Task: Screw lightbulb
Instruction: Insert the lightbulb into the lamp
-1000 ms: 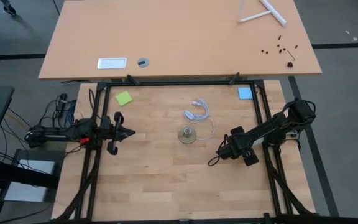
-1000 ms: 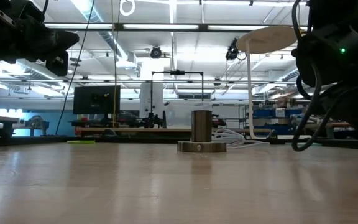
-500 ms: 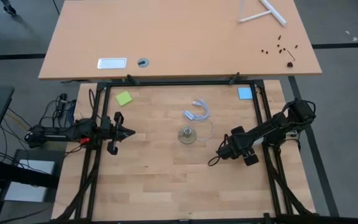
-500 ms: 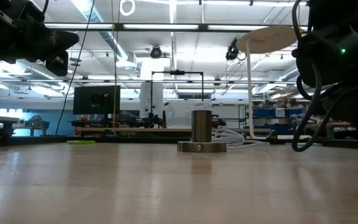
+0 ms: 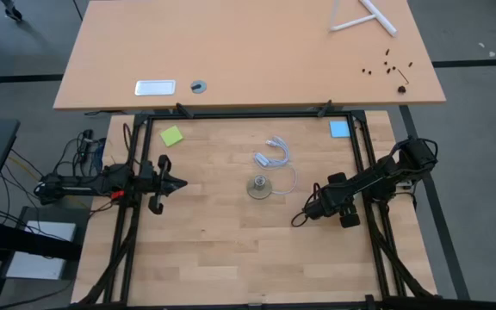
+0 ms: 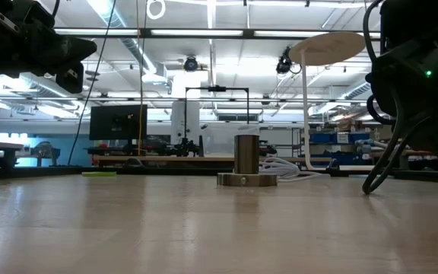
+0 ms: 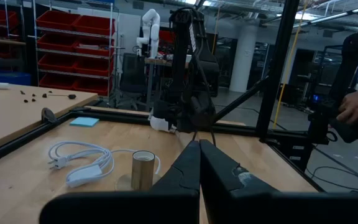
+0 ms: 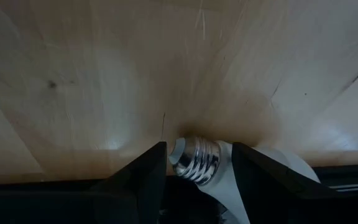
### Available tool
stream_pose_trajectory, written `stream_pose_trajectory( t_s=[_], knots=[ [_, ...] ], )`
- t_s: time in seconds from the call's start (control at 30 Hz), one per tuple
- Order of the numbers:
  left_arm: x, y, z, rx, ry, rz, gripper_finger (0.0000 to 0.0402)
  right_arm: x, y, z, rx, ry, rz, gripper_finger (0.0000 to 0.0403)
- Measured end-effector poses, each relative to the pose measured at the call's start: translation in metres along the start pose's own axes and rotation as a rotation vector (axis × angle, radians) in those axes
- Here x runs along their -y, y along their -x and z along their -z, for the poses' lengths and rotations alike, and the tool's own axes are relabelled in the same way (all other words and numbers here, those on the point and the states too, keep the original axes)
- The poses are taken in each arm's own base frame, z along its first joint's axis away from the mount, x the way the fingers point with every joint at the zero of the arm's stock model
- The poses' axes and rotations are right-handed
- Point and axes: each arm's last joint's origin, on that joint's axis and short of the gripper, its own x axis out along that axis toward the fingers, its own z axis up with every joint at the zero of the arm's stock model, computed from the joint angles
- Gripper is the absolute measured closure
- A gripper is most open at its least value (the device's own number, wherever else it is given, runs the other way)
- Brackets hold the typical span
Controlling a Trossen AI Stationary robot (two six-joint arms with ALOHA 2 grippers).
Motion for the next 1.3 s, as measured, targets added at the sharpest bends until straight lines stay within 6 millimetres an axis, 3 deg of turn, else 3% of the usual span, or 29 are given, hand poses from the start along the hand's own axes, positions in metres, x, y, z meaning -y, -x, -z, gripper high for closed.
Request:
stream_pose_trajectory(
  t_s=[0.13, 0.27, 0.47, 0.6, 0.8, 1.03, 1.3],
  knots=[
    [0.000, 0.000, 0.000, 0.000, 0.000, 0.000, 0.0396, 0.000, 0.006, -0.002, 0.012, -0.091, -0.007, 0.0212],
    [0.000, 0.000, 0.001, -0.009, 0.000, -0.001, 0.0396, 0.001, 0.027, -0.009, 0.086, -0.233, 0.016, 0.0211],
    [-0.001, 0.000, 0.004, -0.040, -0.001, -0.009, 0.0396, 0.013, 0.054, -0.003, 0.033, -0.566, 0.072, 0.0218],
    [-0.001, 0.000, 0.005, -0.050, -0.001, -0.011, 0.0396, 0.026, 0.049, 0.007, -0.095, -0.663, 0.085, 0.0267],
    [-0.001, 0.000, 0.005, -0.047, -0.001, -0.010, 0.0396, 0.046, 0.023, 0.015, -0.224, -0.705, 0.058, 0.0385],
    [-0.001, 0.000, 0.005, -0.047, -0.001, -0.010, 0.0396, 0.060, 0.012, 0.017, -0.273, -0.769, 0.002, 0.0377],
    [-0.001, 0.000, 0.004, -0.047, -0.001, -0.010, 0.0396, 0.071, 0.010, 0.018, -0.291, -0.798, -0.053, 0.0395]
  ],
)
